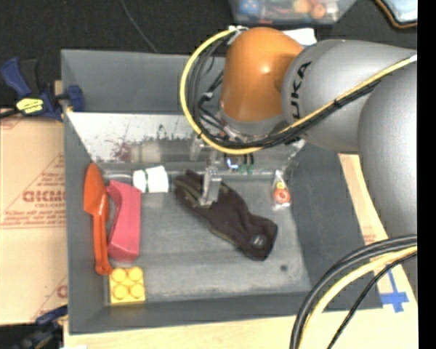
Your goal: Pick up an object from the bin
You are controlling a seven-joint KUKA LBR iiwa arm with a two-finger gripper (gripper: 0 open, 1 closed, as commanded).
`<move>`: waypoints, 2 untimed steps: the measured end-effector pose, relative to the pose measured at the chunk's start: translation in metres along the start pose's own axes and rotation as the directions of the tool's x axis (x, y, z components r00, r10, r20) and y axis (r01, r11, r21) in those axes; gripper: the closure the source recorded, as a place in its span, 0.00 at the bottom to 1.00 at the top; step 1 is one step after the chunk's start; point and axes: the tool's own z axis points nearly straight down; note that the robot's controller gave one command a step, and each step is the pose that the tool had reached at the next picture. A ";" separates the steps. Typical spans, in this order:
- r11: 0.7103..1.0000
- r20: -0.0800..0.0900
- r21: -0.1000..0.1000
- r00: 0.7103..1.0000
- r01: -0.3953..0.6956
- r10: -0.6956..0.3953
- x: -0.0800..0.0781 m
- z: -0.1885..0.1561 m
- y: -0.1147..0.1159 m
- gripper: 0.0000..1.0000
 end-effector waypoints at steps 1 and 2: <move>1.000 0.008 -0.001 1.000 -0.002 0.002 -0.001 -0.005 0.000 0.00; 0.996 0.007 -0.002 0.996 -0.091 0.091 0.063 0.098 -0.034 0.00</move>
Offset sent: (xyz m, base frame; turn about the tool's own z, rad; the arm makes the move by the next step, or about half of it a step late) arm -0.0640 -0.0338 -0.0987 0.0946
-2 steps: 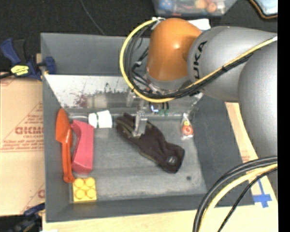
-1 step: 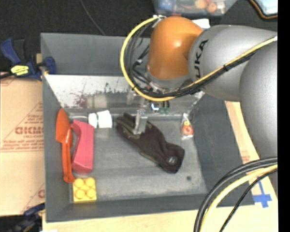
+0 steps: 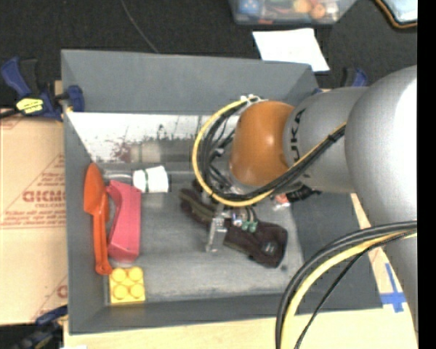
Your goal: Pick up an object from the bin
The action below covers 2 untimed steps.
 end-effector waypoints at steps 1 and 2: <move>0.999 0.019 -0.001 0.999 0.046 -0.046 -0.007 -0.079 0.006 0.00; 1.000 0.000 -0.001 1.000 0.006 -0.006 0.000 -0.007 0.000 0.00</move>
Offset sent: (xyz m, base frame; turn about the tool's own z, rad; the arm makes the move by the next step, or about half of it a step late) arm -0.0010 0.0005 0.0065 -0.0031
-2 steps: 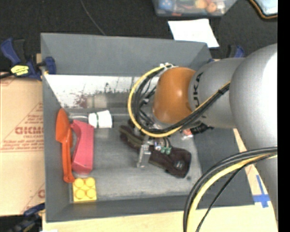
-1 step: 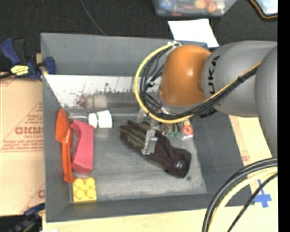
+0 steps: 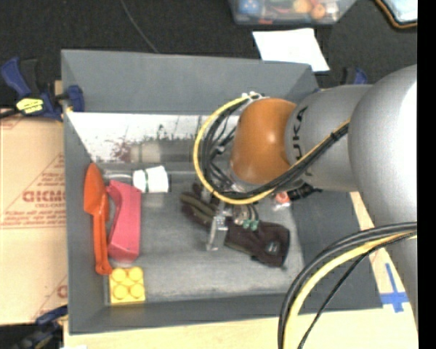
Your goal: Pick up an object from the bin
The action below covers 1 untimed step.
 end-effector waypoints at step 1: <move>0.996 0.026 -0.007 0.995 -0.092 0.092 -0.009 0.007 -0.021 0.00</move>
Offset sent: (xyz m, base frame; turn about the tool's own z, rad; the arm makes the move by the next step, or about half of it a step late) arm 0.0010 -0.0020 -0.0007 0.0114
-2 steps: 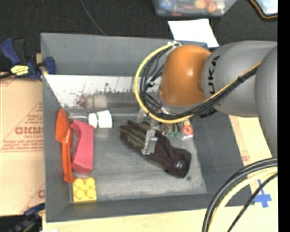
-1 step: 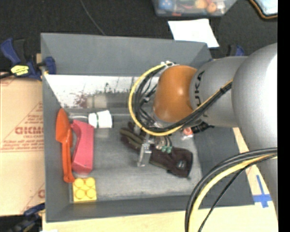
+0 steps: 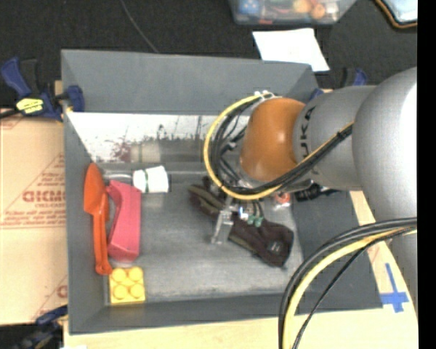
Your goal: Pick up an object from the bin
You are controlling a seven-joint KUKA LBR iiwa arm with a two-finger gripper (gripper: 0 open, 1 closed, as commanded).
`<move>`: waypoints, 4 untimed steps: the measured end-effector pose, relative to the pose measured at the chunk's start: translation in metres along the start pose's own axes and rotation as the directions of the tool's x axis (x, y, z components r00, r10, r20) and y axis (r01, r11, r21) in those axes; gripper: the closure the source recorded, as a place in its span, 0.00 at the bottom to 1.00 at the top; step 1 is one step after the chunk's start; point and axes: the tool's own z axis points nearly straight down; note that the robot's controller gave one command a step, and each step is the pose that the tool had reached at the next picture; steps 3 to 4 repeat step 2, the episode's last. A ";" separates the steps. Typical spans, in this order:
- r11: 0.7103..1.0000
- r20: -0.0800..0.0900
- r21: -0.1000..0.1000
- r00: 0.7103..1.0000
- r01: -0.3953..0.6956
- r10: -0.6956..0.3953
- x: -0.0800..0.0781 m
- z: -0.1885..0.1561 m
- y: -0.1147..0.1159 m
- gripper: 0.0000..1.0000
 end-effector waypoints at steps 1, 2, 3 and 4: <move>0.997 -0.017 0.003 0.997 0.078 -0.078 0.007 -0.007 0.017 1.00; 0.997 -0.017 0.003 0.997 0.078 -0.078 0.007 -0.007 0.017 1.00; 0.997 -0.017 0.003 0.997 0.078 -0.078 0.007 -0.007 0.017 1.00; 0.997 -0.017 0.003 0.997 0.078 -0.078 0.007 -0.007 0.017 1.00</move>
Offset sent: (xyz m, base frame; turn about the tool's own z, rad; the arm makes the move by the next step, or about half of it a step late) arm 0.0000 0.0000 0.0000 0.0000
